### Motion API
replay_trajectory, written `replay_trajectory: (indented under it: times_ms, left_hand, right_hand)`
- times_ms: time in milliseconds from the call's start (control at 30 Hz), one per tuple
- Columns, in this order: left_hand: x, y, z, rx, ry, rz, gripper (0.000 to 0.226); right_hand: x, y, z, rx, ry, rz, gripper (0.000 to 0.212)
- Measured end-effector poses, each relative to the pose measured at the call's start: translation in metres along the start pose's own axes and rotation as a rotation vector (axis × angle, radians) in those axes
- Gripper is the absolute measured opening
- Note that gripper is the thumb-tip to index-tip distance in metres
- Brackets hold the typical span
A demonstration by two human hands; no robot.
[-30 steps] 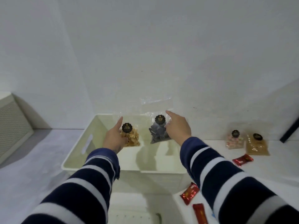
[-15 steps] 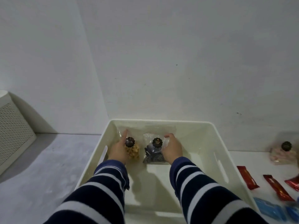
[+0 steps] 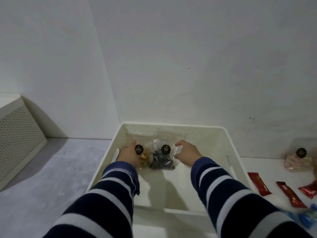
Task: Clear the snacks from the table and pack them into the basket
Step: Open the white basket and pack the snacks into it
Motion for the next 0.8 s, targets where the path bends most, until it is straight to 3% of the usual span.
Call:
replay_trajectory:
  times_ms: [100,267,567,800]
  left_hand:
    - [0.011,0.018,-0.031,-0.113,-0.012,0.084,0.046]
    - [0.008,0.075,-0.096,-0.390,-0.109,0.209,0.029]
    - [-0.049,0.214,-0.198,-0.704,-0.061,0.164,0.038]
    - [-0.162,0.303,-0.225,-0.647,-0.234,0.065,0.042]
  right_hand:
    - [0.031,-0.006,-0.030,0.049,-0.048,-0.116,0.042]
    - [0.089,-0.003,-0.088,0.120,0.002,-0.280,0.035]
    - [0.199,0.080,-0.166,0.027,0.136,-0.322,0.029]
    - [0.265,0.214,-0.191,-0.122,0.141,-0.263,0.032]
Point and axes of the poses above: each hand's wrist, its own z-axis towards the middle knuckle, its own x-axis out of the back of the hand, y = z × x, the point moved 1 cm from there along z, towards the middle knuckle, and after that the axes turned 15 degrees about x, right-handed, at the moved point
